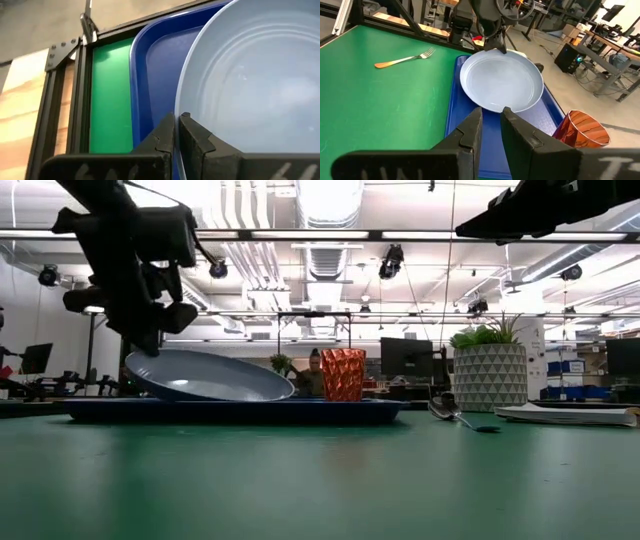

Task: Pick and place plate/cup/fork/spoon on tray
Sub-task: Put the blue plate on the blue tray to the bottom left of the orange cup, then put the orange fork on the blue tray to the right of the blue plate

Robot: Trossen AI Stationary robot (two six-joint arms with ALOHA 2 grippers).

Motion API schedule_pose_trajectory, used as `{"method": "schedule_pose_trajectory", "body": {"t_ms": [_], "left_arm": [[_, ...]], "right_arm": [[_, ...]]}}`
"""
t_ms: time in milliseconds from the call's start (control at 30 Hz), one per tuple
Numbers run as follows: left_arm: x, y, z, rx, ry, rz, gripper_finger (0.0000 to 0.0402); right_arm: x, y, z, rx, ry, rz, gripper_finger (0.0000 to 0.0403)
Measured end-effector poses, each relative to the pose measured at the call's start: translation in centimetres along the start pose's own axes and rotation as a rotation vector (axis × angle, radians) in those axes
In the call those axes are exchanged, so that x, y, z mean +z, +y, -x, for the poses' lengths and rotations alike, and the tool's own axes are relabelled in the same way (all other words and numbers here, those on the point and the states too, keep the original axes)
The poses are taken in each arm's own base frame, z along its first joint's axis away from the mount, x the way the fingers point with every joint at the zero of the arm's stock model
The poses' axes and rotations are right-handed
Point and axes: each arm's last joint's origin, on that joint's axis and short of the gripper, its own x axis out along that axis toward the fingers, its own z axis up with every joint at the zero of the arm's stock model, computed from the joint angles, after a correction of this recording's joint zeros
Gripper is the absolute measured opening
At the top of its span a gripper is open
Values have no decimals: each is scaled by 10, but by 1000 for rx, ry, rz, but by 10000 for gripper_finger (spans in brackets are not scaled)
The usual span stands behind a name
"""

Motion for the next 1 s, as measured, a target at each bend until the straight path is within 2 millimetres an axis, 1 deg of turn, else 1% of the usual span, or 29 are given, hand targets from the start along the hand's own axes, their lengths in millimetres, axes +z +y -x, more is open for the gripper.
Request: {"method": "schedule_pose_trajectory", "body": {"t_ms": [167, 600, 700, 900, 1000], "left_arm": [[-8, 4, -5, 20, 11, 14, 0], [-9, 3, -6, 23, 15, 25, 1], [-10, 2, -7, 28, 18, 23, 18], [-12, 0, -9, 39, 29, 11, 73], [-12, -4, -10, -3, 65, 34, 90]], "right_arm": [[0, 0, 0, 0, 0, 0, 59], [0, 0, 0, 1, 0, 0, 59], [0, 0, 0, 1, 0, 0, 59], [0, 0, 0, 1, 2, 0, 59], [0, 0, 0, 1, 2, 0, 59]]}}
